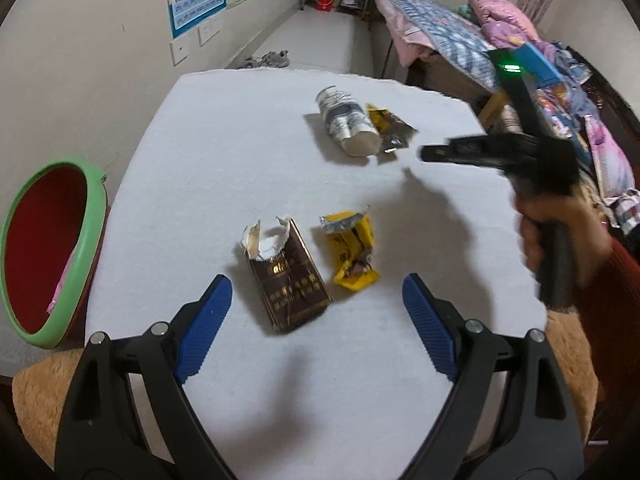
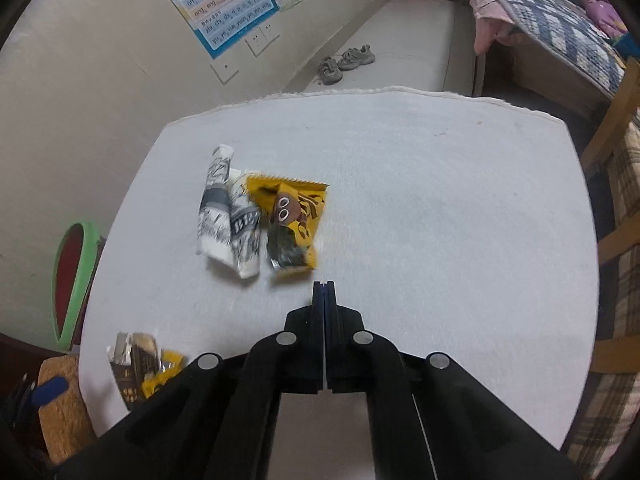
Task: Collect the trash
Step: 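Grasp the brown box with the left tool while the right tool grasps the yellow packet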
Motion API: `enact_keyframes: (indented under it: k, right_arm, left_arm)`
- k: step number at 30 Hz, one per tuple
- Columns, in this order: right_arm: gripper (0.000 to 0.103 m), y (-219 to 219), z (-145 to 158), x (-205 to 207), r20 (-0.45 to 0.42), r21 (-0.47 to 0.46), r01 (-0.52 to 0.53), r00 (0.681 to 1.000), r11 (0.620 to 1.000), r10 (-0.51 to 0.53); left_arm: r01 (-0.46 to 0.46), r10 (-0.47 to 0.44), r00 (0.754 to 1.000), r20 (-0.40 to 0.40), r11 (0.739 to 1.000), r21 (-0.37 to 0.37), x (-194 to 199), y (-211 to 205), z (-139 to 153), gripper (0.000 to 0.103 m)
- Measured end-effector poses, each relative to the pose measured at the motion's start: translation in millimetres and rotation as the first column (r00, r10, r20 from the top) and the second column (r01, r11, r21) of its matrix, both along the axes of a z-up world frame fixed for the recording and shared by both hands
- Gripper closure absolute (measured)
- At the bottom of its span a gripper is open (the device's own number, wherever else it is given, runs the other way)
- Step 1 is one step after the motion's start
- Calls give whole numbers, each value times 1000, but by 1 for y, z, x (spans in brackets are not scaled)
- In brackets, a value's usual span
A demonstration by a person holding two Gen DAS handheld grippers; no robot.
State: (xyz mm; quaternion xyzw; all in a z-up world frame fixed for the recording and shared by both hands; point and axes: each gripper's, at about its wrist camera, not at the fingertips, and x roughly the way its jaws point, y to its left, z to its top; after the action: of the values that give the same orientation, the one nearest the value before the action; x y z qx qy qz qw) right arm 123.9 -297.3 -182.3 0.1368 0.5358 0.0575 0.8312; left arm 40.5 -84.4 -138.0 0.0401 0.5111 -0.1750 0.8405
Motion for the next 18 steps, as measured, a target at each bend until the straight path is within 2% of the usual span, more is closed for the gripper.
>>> enact_keyframes:
  k: [1, 3, 5, 7, 12, 14, 16, 17, 18]
  right_arm:
    - [99, -1, 2, -7, 1, -3, 5, 1000, 1000, -5]
    - [96, -2, 8, -23, 17, 3, 20, 1000, 1000, -20]
    - [88, -1, 14, -37, 29, 22, 29, 999, 999, -30]
    - [77, 3, 18, -48, 39, 67, 29, 999, 997, -32]
    - [66, 50, 22, -63, 41, 125, -80, 996, 989, 76]
    - [65, 71, 17, -62, 30, 152, -122, 992, 981, 119]
    - [66, 94, 10, -56, 16, 116, -163, 987, 980, 162]
    - [70, 104, 5, -54, 5, 85, -178, 984, 980, 179]
    - [84, 111, -1, -52, -12, 56, -185, 983, 981, 185]
  left_arm:
    - [-7, 7, 1000, -5, 1000, -4, 3, -2, -2, 19]
    - [-15, 15, 999, -28, 1000, -25, 13, -8, -9, 19]
    - [-12, 11, 999, -31, 1000, -17, 18, -12, -10, 18]
    - [-64, 64, 998, -15, 998, -21, 21, -3, -10, 18]
    - [-222, 219, 972, -90, 975, -24, 22, 37, -27, 19]
    - [-265, 260, 959, -110, 964, -35, 19, 49, -28, 19]
    - [-283, 276, 953, -121, 958, -41, 17, 58, -29, 19]
    - [-284, 278, 953, -120, 958, -41, 16, 59, -28, 19]
    - [-283, 277, 954, -119, 958, -42, 15, 59, -26, 19]
